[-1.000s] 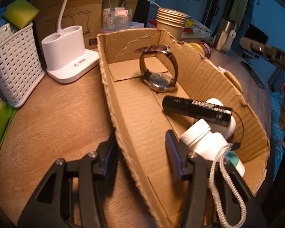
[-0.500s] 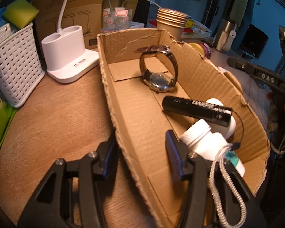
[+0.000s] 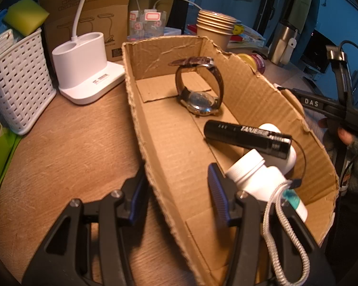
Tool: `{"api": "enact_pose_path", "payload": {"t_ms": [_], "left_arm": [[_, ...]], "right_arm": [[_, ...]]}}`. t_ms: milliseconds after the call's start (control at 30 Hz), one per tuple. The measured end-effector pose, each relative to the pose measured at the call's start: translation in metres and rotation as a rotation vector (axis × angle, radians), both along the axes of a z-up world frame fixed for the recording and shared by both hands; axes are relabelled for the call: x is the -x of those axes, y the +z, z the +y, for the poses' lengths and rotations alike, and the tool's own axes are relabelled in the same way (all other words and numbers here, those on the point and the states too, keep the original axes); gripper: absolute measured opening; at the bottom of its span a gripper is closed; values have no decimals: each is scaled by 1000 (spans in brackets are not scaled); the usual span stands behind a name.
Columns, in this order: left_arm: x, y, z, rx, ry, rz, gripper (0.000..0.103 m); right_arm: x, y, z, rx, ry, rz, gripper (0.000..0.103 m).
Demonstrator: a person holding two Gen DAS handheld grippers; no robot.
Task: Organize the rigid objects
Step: 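Move the right gripper to the white ROMOSS charger and grasp it, then lift the charger with the right gripper toward the box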
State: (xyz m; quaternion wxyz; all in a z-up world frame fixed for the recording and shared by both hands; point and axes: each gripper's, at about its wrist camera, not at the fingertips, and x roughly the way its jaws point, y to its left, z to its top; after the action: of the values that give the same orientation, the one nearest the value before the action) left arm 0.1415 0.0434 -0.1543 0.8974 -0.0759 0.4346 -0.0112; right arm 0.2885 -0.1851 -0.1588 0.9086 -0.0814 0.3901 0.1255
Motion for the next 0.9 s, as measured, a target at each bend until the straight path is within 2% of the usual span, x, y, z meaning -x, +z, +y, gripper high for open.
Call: {"api": "enact_pose_path", "payload": {"t_ms": [100,300,533,900], "left_arm": [[0,0,0,0,0,0,51],[0,0,0,0,0,0,51],[0,0,0,0,0,0,52],[0,0,0,0,0,0,52]], "right_arm": [[-5,-1,-1,3,-21,8,67],[-17,-10,-5,2,-49,82,67],[-16,-9,-5,-9,-35,79,64],[-5,2,-10,-45,-39,18,64]]}}
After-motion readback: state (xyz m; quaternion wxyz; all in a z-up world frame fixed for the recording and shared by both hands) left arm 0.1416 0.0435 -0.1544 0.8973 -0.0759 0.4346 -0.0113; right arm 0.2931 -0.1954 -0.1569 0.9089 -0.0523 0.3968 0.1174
